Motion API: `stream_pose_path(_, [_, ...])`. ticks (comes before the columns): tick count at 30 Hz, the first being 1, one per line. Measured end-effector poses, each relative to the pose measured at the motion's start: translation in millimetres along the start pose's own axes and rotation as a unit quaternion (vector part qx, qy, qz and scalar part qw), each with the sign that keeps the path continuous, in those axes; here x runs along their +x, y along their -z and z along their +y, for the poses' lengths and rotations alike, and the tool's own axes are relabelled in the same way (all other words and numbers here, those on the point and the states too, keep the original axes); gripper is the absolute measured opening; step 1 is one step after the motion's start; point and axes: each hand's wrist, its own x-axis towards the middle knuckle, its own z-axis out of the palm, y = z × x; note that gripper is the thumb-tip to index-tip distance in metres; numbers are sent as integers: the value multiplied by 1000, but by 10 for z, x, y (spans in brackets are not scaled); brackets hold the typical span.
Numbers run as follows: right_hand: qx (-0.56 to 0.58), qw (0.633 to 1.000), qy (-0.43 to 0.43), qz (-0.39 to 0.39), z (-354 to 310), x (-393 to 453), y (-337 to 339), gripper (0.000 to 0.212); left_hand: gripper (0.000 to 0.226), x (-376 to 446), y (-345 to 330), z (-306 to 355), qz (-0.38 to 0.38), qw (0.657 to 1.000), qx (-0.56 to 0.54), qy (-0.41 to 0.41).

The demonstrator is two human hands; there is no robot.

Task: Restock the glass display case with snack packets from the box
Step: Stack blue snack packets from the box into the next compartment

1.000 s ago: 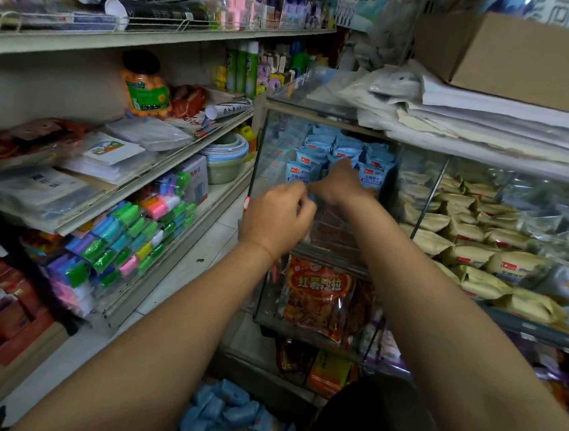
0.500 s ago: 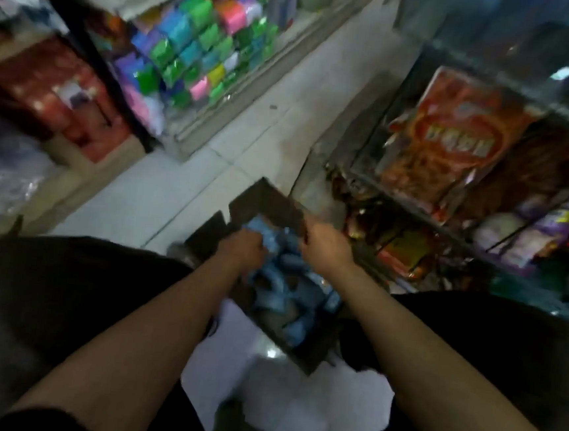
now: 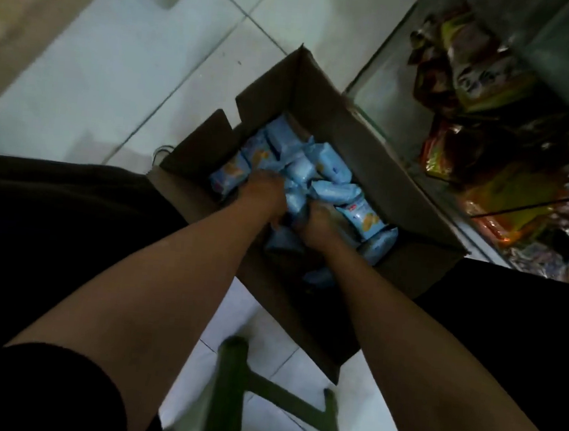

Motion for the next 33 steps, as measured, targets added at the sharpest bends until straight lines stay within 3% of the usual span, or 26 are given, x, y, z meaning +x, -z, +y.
stream_pose_path(5, [64,995,-48,52,84,204,-170,64,57,272,-230,-143,-40,998,-51,-23])
stream_pose_path(12, [55,997,-42,-18,141,156,-12,66,58,282,-347,-44,-35,993,-109,9])
stream_pose_path(14, [135,988,-50,-47,97,19,75,53,57,190,-368,-11,-38,990,-136,18])
stream_pose_path(16, [233,968,-71,-62,49,-114,150,28,59,110,-382,28,-39,983,-177,26])
stream_pose_path(18, [314,943,-93,-65,-5,-267,243,15,50,-34,-291,77,-16,973,-228,12])
stream_pose_path(21, [452,874,-165,-68,-25,-559,368,20,12,-276,-259,128,23,941,-336,27])
stream_pose_path(23, [522,837,-157,-51,-55,-784,461,19,18,-447,-271,149,39,904,-423,54])
stream_pose_path(25, [550,825,-126,-35,-153,-1030,601,22,23,-645,-226,181,74,867,-489,55])
stream_pose_path(30, [629,776,-30,-17,-516,-1706,1052,34,26,-1288,184,295,205,783,-587,-14])
stream_pose_path(33, [668,743,42,0,-716,-2159,1323,39,36,-1812,539,300,232,717,-656,-44])
